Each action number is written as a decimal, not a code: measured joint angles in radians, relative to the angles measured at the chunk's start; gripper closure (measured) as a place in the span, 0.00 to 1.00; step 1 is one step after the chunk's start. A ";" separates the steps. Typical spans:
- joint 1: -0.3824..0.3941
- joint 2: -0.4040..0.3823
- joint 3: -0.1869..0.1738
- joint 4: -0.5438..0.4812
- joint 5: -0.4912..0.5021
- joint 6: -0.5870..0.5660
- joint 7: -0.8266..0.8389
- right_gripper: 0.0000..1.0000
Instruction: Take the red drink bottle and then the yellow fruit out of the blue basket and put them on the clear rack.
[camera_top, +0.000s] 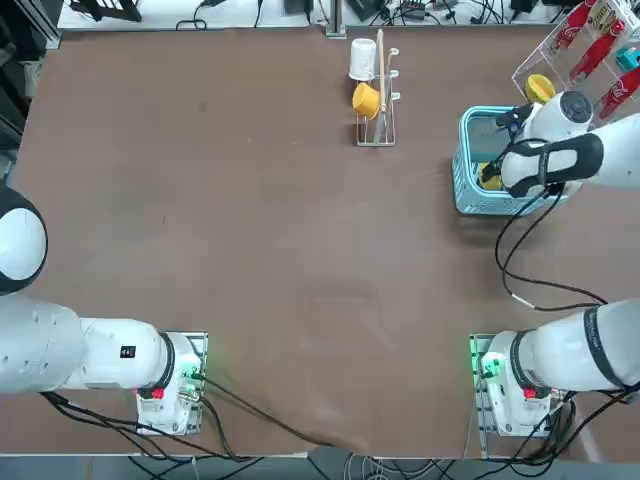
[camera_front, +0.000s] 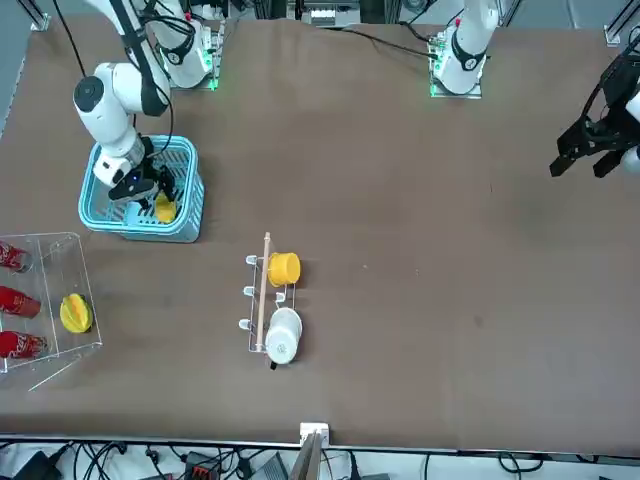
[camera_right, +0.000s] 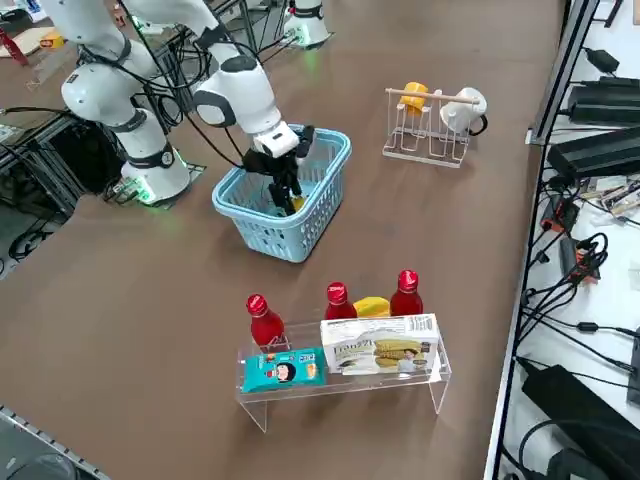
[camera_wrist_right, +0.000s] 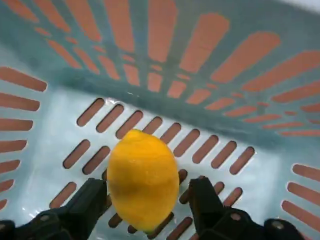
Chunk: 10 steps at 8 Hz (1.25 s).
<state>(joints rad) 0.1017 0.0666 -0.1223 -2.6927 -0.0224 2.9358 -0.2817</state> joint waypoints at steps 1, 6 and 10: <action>0.001 0.008 0.000 0.001 0.000 0.006 0.000 0.00; 0.010 0.038 0.000 0.018 0.000 0.011 0.001 0.00; 0.011 0.065 0.000 0.019 0.000 0.020 0.001 0.02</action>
<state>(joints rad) 0.1123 0.1317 -0.1223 -2.6736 -0.0224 2.9556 -0.2807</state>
